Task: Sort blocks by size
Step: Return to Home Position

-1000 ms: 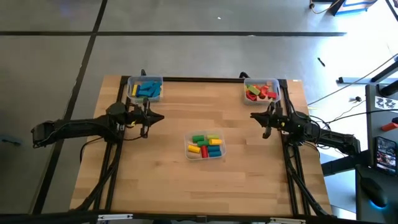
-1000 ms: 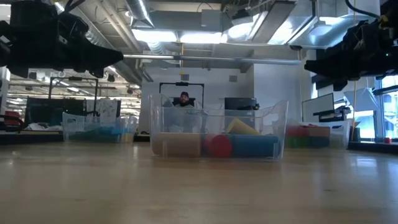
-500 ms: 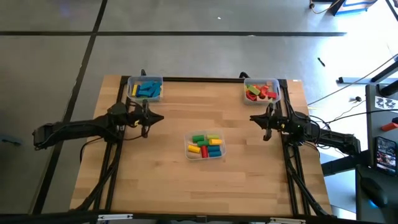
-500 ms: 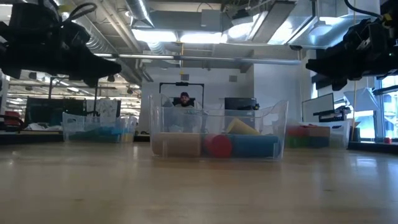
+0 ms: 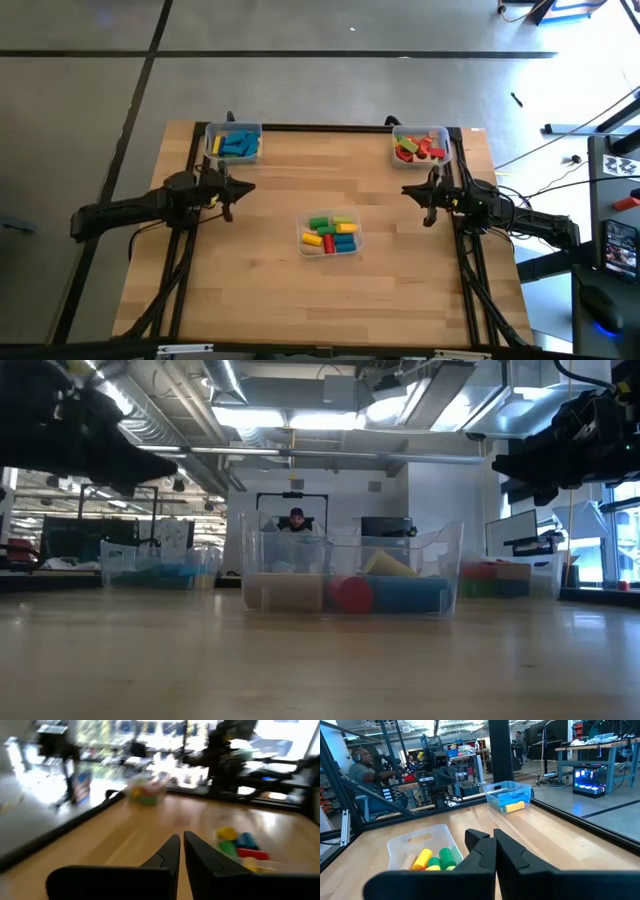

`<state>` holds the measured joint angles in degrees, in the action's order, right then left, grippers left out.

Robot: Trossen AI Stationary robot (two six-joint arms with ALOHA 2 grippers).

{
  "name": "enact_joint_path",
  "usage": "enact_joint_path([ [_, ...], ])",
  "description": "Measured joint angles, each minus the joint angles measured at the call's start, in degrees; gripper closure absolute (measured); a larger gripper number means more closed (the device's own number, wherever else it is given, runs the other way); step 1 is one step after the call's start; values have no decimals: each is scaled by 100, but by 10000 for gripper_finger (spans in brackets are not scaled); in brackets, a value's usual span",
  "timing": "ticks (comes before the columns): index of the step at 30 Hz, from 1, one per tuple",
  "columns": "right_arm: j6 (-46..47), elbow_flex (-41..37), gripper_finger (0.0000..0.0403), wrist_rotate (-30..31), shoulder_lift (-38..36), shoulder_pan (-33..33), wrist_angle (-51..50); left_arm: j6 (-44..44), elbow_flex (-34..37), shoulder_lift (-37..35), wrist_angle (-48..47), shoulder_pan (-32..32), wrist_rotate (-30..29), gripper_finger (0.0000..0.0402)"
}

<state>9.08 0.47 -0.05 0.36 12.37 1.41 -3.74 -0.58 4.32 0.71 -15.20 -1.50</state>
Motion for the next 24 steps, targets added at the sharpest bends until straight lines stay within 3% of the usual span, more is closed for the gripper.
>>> enact_joint_path([
  [24, 0, -4, 400, -1, 0, -1, 2, 530, -2, -70, -41, 251, 130, 382],
])
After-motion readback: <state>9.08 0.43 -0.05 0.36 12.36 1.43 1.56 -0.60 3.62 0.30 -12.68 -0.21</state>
